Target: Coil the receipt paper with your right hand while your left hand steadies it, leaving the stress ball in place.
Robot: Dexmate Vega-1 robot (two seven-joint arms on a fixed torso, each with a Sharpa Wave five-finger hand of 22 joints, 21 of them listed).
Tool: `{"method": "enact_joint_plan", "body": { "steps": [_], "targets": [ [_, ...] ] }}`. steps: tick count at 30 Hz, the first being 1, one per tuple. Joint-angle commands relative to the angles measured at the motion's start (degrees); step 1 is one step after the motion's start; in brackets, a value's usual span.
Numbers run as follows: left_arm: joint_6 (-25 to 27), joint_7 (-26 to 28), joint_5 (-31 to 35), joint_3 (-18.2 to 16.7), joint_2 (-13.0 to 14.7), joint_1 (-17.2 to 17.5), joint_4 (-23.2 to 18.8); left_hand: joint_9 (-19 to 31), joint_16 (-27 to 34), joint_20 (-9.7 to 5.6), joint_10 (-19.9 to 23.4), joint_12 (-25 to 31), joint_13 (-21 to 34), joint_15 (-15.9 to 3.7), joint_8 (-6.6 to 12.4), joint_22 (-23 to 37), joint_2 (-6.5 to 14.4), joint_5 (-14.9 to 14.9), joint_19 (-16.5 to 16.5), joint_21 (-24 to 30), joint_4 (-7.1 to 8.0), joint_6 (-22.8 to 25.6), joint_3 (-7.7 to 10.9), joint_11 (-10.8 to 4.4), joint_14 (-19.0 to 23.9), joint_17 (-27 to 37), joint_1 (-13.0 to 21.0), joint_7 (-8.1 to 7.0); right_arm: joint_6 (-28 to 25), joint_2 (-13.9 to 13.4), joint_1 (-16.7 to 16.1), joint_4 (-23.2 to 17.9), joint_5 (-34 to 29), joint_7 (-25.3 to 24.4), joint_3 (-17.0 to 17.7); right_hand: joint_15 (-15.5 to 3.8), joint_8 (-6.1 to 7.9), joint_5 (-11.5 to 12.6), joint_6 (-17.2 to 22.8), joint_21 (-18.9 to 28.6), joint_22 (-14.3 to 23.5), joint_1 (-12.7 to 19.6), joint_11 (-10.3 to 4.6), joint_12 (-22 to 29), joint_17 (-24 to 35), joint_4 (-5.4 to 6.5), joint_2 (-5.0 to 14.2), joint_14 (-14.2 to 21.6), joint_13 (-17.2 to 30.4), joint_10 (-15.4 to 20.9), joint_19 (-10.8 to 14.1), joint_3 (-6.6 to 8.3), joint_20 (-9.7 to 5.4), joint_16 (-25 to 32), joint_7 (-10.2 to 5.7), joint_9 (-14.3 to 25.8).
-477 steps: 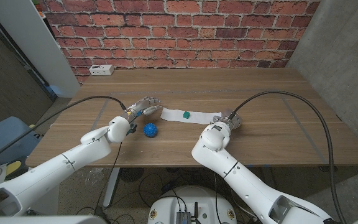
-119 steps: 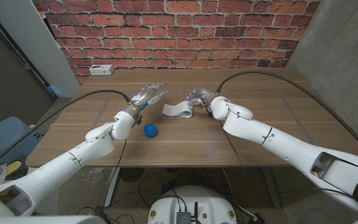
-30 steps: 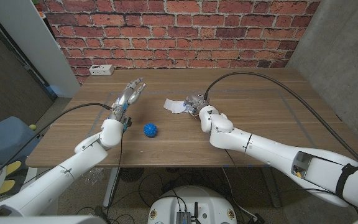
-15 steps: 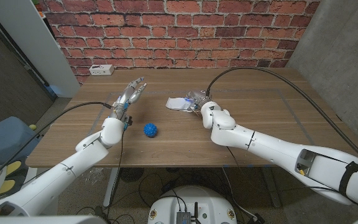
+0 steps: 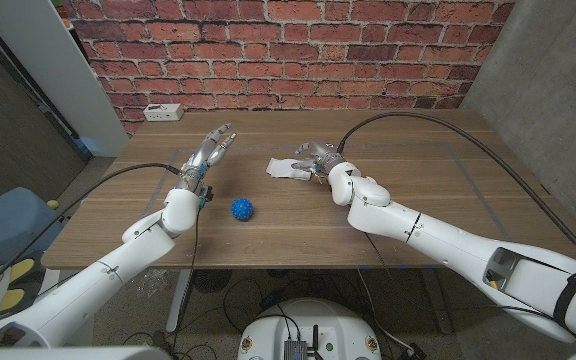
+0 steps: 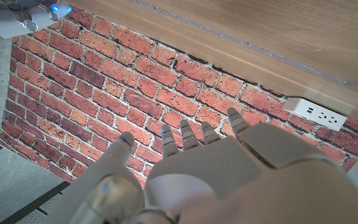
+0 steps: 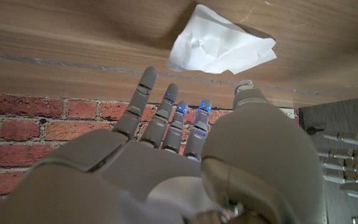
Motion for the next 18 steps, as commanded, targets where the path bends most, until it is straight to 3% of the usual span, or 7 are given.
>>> {"method": "enact_joint_plan", "body": {
  "steps": [1, 6, 8, 9, 10, 14, 18],
  "targets": [
    [-1.79, -0.36, -1.70, -0.74, -0.14, 0.37, 0.68, 0.14, 0.60, -0.25, -0.33, -0.05, 0.12, -0.34, 0.03, 0.05, 0.24, -0.31, 2.14, 0.94, -0.54, -0.27, 0.18, -0.33, 1.05, -0.08, 0.82, -0.25, 15.72, 0.54, -5.66, 1.85, 9.85, -9.94, 8.77, -2.41, -0.42, 0.19, -1.55, -0.44, 0.10, 0.31, 0.41, 0.17, -0.28, -0.16, 1.42, -0.43, 0.03, 0.13, 0.46, 1.32, 0.16, 0.19, 0.94, 0.06],
    [-3.30, -0.60, -2.78, -1.16, -0.33, 0.61, 1.14, 0.14, 0.70, -1.08, -0.43, -0.05, 0.12, -0.41, 0.02, -0.02, 0.32, -0.33, 3.26, 1.29, -0.80, -0.34, 0.25, -0.24, 1.82, -0.10, 1.03, -0.18, 22.01, 1.15, -7.63, 3.26, 13.20, -13.34, 11.67, -1.78, -0.35, -0.17, -2.00, -0.78, 0.09, 0.36, 0.73, 0.31, -0.60, -0.37, 1.77, -0.22, -0.06, 0.57, 0.40, 1.71, 0.10, 0.24, 1.63, 0.04],
    [-3.19, -0.03, -2.48, -1.25, -0.43, 0.81, 1.03, 0.15, 0.56, -4.77, -0.51, -0.01, 0.13, -0.78, 0.07, -0.11, 0.54, -0.37, 4.68, 1.67, -1.24, -0.27, 0.37, -0.17, 2.39, -0.10, 1.40, 0.32, 24.65, 1.32, -8.19, 3.89, 14.61, -14.07, 12.65, -1.81, -0.23, -0.29, -1.85, -0.87, 0.09, 0.36, 0.94, 0.37, -0.69, -0.43, 1.85, -0.20, -0.09, 0.75, 0.40, 1.80, -0.09, 0.24, 1.95, 0.03],
    [-3.43, 0.06, -2.47, -1.30, -0.42, 0.89, 1.07, 0.15, 0.56, -5.33, -0.48, 0.01, 0.13, -0.82, 0.10, -0.12, 0.55, -0.39, 4.88, 1.72, -1.30, -0.20, 0.38, -0.18, 2.52, -0.10, 1.44, 0.53, 26.00, 1.49, -8.48, 4.27, 15.35, -14.48, 13.14, -1.83, -0.11, -0.36, -1.61, -0.92, 0.09, 0.36, 1.03, 0.39, -0.74, -0.46, 1.88, -0.18, -0.11, 0.83, 0.41, 1.86, -0.26, 0.24, 2.08, 0.03],
    [-3.70, 0.02, -2.54, -1.36, -0.38, 0.96, 1.12, 0.15, 0.49, -7.09, -0.44, 0.04, 0.12, -1.05, 0.14, -0.16, 0.58, -0.42, 5.61, 1.92, -1.52, -0.07, 0.38, -0.21, 2.76, -0.11, 1.58, 1.01, 27.36, 1.58, -8.74, 4.64, 16.00, -14.78, 13.56, -1.81, -0.08, -0.41, -1.57, -0.97, 0.09, 0.36, 1.09, 0.39, -0.78, -0.49, 1.91, -0.11, -0.12, 0.84, 0.39, 1.90, -0.42, 0.26, 2.12, 0.03],
    [-4.67, -0.09, -3.10, -1.80, -0.27, 1.37, 1.26, 0.15, 0.46, -8.04, -0.45, 0.04, 0.11, -1.53, 0.11, -0.21, 0.66, -0.45, 6.16, 2.03, -1.73, -0.14, 0.41, 0.10, 3.07, -0.12, 1.73, 1.87, 30.80, 1.96, -9.74, 5.29, 18.37, -15.35, 15.00, -1.48, 0.10, -0.73, -1.29, -1.28, 0.08, 0.29, 1.50, 0.47, -1.02, -0.61, 2.13, -0.18, -0.20, 1.16, 0.18, 2.14, -0.93, 0.21, 2.51, 0.01],
    [-6.38, -0.62, -4.14, -2.43, -0.03, 1.86, 1.50, 0.15, 0.46, -8.12, -0.49, 0.03, 0.11, -1.67, 0.11, -0.24, 0.74, -0.46, 6.29, 2.04, -1.82, -0.11, 0.44, 0.04, 3.25, -0.13, 1.81, 2.35, 33.05, 2.18, -10.62, 5.36, 19.81, -15.74, 15.85, -1.26, 0.21, -1.08, -1.12, -1.64, 0.08, 0.14, 1.69, 0.49, -1.25, -0.68, 2.26, -0.45, -0.26, 1.33, -0.18, 2.32, -0.22, 0.09, 2.90, 0.00]
  ]
}}
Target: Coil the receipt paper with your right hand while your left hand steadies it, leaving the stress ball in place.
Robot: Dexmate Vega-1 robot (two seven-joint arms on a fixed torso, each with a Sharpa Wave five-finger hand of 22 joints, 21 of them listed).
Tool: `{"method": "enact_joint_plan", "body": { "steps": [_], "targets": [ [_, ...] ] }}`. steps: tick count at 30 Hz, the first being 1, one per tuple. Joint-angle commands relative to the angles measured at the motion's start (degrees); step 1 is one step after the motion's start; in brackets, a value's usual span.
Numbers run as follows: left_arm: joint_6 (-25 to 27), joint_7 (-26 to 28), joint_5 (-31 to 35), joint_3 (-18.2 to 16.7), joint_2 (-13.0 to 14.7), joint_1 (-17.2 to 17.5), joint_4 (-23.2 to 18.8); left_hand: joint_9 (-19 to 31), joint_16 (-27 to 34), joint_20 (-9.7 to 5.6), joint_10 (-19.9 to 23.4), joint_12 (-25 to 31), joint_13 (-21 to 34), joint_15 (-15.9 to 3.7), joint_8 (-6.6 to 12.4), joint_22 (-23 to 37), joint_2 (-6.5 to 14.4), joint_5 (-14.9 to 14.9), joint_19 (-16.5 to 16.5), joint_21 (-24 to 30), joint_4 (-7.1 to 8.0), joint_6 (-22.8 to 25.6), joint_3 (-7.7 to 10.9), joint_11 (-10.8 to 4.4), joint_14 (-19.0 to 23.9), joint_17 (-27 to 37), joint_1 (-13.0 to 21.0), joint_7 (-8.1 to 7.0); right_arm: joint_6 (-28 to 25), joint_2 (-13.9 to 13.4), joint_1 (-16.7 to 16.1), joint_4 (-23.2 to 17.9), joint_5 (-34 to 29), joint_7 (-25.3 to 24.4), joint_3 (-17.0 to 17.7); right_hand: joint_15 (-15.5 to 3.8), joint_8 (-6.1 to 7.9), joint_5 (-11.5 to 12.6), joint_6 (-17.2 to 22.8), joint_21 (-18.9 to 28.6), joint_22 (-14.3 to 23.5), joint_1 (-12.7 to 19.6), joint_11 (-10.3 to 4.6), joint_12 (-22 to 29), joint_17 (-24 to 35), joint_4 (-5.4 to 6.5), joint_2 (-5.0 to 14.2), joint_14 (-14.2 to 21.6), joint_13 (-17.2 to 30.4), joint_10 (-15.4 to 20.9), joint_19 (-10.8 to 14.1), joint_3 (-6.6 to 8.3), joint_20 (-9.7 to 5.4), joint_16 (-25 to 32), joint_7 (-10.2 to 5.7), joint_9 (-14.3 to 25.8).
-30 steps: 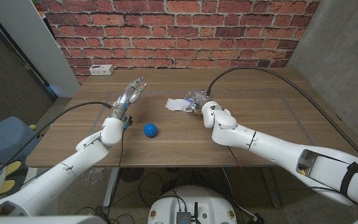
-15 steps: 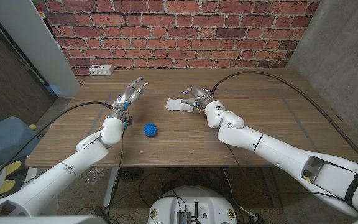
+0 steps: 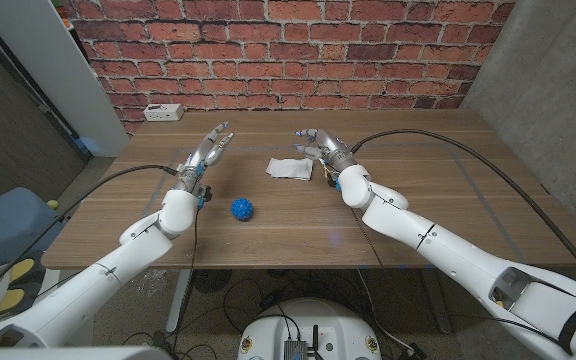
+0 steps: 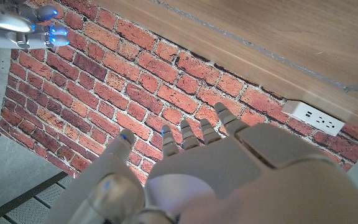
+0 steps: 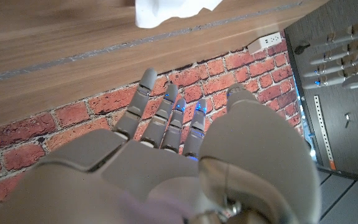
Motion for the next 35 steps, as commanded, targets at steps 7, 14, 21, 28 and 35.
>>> {"method": "enact_joint_plan", "body": {
  "steps": [7, 14, 21, 28, 35],
  "targets": [
    [-6.79, -2.26, -3.97, -2.16, 0.51, 1.24, 1.70, 0.13, 0.18, -0.20, -0.20, -0.01, 0.10, -0.44, 0.04, 0.14, 0.20, -0.18, 0.54, 0.41, -0.76, -0.06, 0.18, -0.25, 0.54, 0.15, 0.88, 0.82, 14.49, 1.89, -5.27, 2.64, 9.24, -4.27, 6.74, -1.31, 0.70, -0.69, 0.80, -0.81, 0.08, -0.29, 0.66, 0.31, -0.37, -0.22, 0.67, -0.04, -0.09, 0.34, -0.55, 0.62, 1.39, 0.12, 1.06, 0.14],
    [-9.53, -5.72, -7.78, -3.13, 0.66, 1.34, 3.03, 0.12, 0.15, 0.03, -0.29, -0.04, 0.09, -0.43, 0.02, 0.11, 0.33, -0.19, 0.63, 0.38, -0.88, -0.12, 0.23, -0.28, 0.70, 0.15, 0.99, 0.96, 18.06, 2.64, -7.07, 3.11, 11.91, -5.36, 8.47, -1.35, 1.00, -1.11, 1.64, -1.15, 0.08, -0.42, 0.82, 0.36, -0.67, -0.39, 0.77, 0.04, -0.18, 0.67, -0.61, 0.87, 1.76, 0.13, 1.47, 0.12],
    [-12.04, -9.80, -10.30, -3.39, 1.55, 1.09, 4.69, 0.12, 0.11, 0.11, -0.19, 0.00, 0.08, -0.43, 0.04, 0.09, 0.50, -0.19, 0.71, 0.35, -0.95, -0.07, 0.29, -0.06, 0.80, 0.15, 1.07, 1.18, 26.18, 4.07, -8.80, 6.74, 15.55, -6.03, 10.41, -1.11, 1.16, -1.57, 2.30, -1.56, 0.08, -0.43, 1.25, 0.42, -1.07, -0.74, 0.68, -0.09, -0.30, 1.04, -0.75, 1.15, 2.82, 0.03, 1.86, 0.10],
    [-14.30, -13.04, -11.22, -3.12, 2.32, 0.45, 6.61, 0.12, 0.06, 0.30, -0.14, 0.02, 0.08, -0.40, 0.06, 0.08, 0.68, -0.19, 0.76, 0.31, -1.00, -0.04, 0.34, 0.03, 0.87, 0.16, 1.13, 1.31, 30.36, 5.89, -11.35, 8.22, 15.16, -11.12, 12.38, -0.62, 1.40, -2.80, 3.79, -3.77, 0.03, -0.94, 2.14, 0.25, -2.35, -1.52, 0.22, -1.09, -0.71, 1.31, -3.47, 1.72, 6.65, -0.43, 2.88, 0.08],
    [-12.81, -14.92, -13.45, -3.30, 2.75, 0.96, 6.69, 0.12, -0.08, 1.19, -0.40, -0.08, 0.08, -0.35, -0.12, 0.08, 0.99, -0.18, 0.41, 0.11, -0.98, -0.52, 0.42, 0.01, 0.66, 0.19, 1.15, 1.35, 35.30, 8.41, -13.47, 8.65, 12.25, -15.56, 11.51, -0.77, 1.41, -3.25, 4.48, -3.98, 0.10, -1.35, 1.80, 0.48, -2.98, -1.83, 0.47, 0.80, -0.92, 2.26, -2.12, 2.28, 5.63, 0.37, 3.07, 0.07]
  ]
}}
